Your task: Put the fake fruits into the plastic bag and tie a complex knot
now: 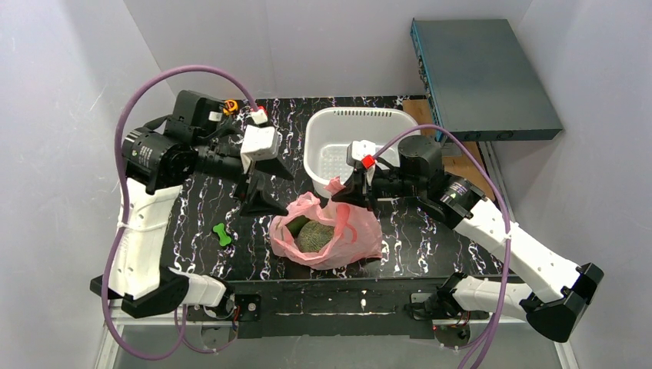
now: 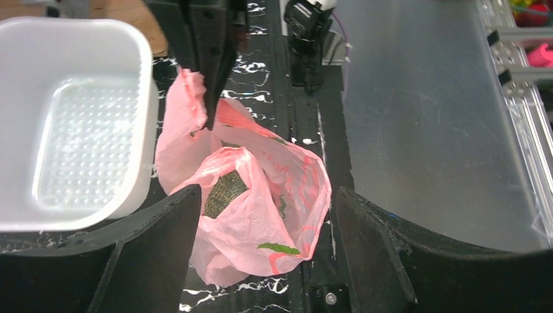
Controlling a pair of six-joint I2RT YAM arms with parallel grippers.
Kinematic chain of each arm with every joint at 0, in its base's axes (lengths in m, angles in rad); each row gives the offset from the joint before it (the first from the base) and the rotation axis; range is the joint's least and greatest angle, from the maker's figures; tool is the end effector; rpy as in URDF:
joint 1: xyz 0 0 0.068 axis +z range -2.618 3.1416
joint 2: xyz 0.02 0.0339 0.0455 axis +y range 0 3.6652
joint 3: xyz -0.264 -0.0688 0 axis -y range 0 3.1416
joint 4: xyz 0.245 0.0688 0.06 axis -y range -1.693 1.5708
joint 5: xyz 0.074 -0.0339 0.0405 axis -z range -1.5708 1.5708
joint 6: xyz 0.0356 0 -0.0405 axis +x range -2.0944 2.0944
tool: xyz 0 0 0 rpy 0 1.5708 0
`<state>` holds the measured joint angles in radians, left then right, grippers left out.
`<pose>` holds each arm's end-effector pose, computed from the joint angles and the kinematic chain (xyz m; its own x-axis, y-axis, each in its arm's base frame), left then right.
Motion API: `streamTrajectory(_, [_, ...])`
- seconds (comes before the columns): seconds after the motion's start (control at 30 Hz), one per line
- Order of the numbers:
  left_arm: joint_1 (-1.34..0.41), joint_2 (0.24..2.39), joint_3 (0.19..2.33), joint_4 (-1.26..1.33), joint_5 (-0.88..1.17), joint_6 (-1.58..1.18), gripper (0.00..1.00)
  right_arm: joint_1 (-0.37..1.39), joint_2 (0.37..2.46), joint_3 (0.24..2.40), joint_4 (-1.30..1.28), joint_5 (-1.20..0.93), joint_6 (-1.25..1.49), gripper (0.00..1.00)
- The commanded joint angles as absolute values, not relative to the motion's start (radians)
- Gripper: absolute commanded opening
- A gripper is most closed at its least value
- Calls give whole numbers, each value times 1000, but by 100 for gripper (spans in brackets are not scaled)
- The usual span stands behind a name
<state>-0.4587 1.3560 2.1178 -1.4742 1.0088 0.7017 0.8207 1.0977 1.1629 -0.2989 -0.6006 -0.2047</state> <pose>0.1390 -0.1023 0.5232 0.0753 0.3464 -0.9350 0.9971 -0.0385 0.0661 0.1495 0.1899 0.4004 0.0443 -0.1985 -0.9791 -0.9900 0.1224 -0.0696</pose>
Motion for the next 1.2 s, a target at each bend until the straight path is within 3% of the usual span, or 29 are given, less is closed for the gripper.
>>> streamTrajectory(0.0, [-515,1362,2068,-1583,1078,874,75,818,1086,1164,-296,-656,-245,1])
streamTrajectory(0.23, [-569,1357,1932,-1395,1058,880,74,818,1079,1161,-296,-677,-276,1])
streamTrajectory(0.53, [-593,1392,1871,-1331,1083,921,74,818,1076,1152,-282,-687,-302,1])
streamTrajectory(0.73, [-601,1355,1719,-1242,1064,944,69,818,1077,1151,-281,-696,-325,1])
streamTrajectory(0.83, [-601,1346,1670,-1172,1072,908,58,818,1077,1149,-279,-696,-324,1])
streamTrajectory(1.03, [-601,1319,1695,-986,999,699,1,795,1066,1157,-284,-633,-296,1])
streamTrajectory(1.17, [-587,1191,1638,-652,712,420,0,703,1032,1192,-328,-568,-252,1])
